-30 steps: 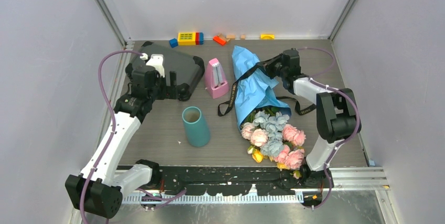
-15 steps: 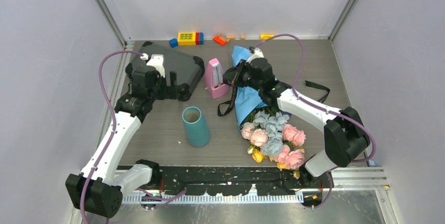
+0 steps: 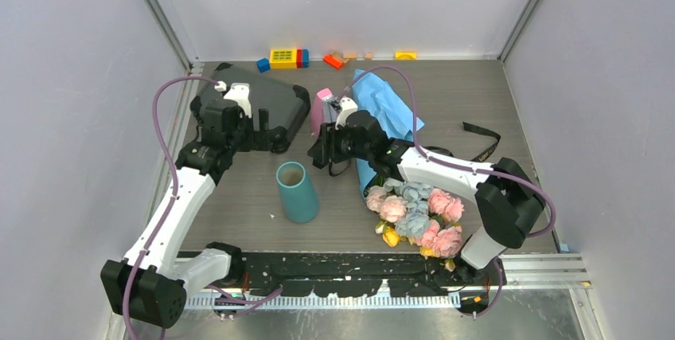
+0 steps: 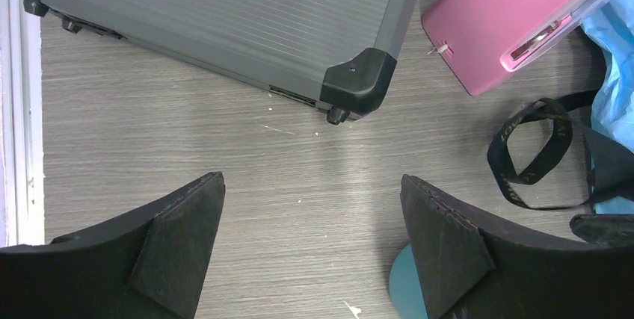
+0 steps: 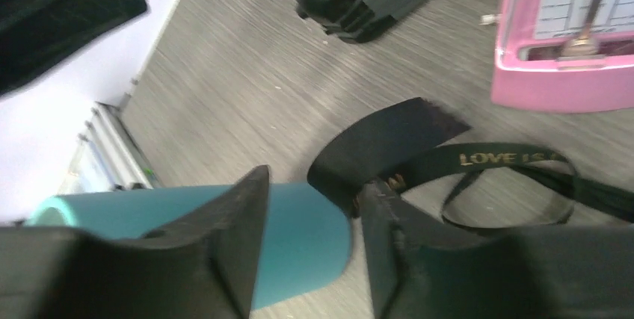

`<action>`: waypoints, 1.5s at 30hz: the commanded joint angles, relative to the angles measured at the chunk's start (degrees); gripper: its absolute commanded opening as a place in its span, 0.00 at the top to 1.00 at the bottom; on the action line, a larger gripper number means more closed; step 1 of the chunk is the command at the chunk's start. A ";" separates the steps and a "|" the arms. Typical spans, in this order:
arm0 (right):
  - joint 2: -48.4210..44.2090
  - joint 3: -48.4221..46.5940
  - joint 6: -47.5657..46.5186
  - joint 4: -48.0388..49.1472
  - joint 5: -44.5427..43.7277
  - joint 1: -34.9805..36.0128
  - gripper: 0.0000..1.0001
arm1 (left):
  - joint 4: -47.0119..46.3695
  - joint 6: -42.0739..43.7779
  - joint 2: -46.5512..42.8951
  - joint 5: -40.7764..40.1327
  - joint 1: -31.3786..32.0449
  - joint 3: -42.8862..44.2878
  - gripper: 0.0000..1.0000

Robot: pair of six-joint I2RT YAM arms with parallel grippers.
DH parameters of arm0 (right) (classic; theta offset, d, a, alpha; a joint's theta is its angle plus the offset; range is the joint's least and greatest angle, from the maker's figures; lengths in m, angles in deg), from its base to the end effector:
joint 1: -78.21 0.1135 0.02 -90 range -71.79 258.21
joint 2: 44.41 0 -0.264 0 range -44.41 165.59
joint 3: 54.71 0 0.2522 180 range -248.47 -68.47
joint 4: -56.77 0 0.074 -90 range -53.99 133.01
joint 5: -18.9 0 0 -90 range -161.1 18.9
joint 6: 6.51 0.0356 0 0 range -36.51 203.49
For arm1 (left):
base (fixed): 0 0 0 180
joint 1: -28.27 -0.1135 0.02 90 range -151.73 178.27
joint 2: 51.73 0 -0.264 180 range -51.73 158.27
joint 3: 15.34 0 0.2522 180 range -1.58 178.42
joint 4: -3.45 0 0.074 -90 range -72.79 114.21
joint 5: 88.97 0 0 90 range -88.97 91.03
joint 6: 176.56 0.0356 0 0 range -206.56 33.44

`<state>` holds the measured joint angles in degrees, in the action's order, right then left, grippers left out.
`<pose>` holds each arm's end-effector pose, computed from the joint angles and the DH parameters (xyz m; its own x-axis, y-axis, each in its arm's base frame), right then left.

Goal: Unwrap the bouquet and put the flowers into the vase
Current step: Untie the ribbon from the wrapping paper, then adjust the fake flower at the center of the board.

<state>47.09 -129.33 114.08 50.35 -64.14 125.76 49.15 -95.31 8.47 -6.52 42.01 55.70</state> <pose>0.2456 0.2749 0.2609 -0.6408 0.0479 -0.7662 -0.5593 0.6546 0.5086 0.2208 -0.0492 0.3276 -0.5686 -0.0162 -0.8224 0.0447 0.9977 -0.0506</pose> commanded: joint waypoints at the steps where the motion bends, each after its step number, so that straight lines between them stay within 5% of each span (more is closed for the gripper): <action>1: -0.68 -4.35 -4.87 -1.88 -3.28 0.17 0.40 | -2.59 -0.04 -0.69 -1.15 -0.11 -0.15 0.10; 10: -7.64 -7.73 -17.10 -16.83 -9.95 -0.13 0.12 | -2.51 0.23 -0.38 -1.58 -0.11 -0.11 0.08; 26: -16.41 -14.16 -21.66 -30.43 -13.03 -4.09 0.01 | -2.90 0.48 -0.99 -1.37 -0.11 -0.47 0.06; 36: -4.47 -21.21 -20.95 -36.26 -13.08 -17.45 0.01 | -3.03 1.02 -0.35 1.67 -0.11 -0.37 0.08; 45: 11.82 -28.15 -22.83 -38.22 -17.98 -19.75 0.01 | -2.79 1.37 0.28 3.58 -0.11 -0.20 0.09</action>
<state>56.40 -153.87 92.14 13.56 -81.32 106.05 48.71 -94.88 8.58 -4.36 42.01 55.24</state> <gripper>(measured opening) 0.993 0.917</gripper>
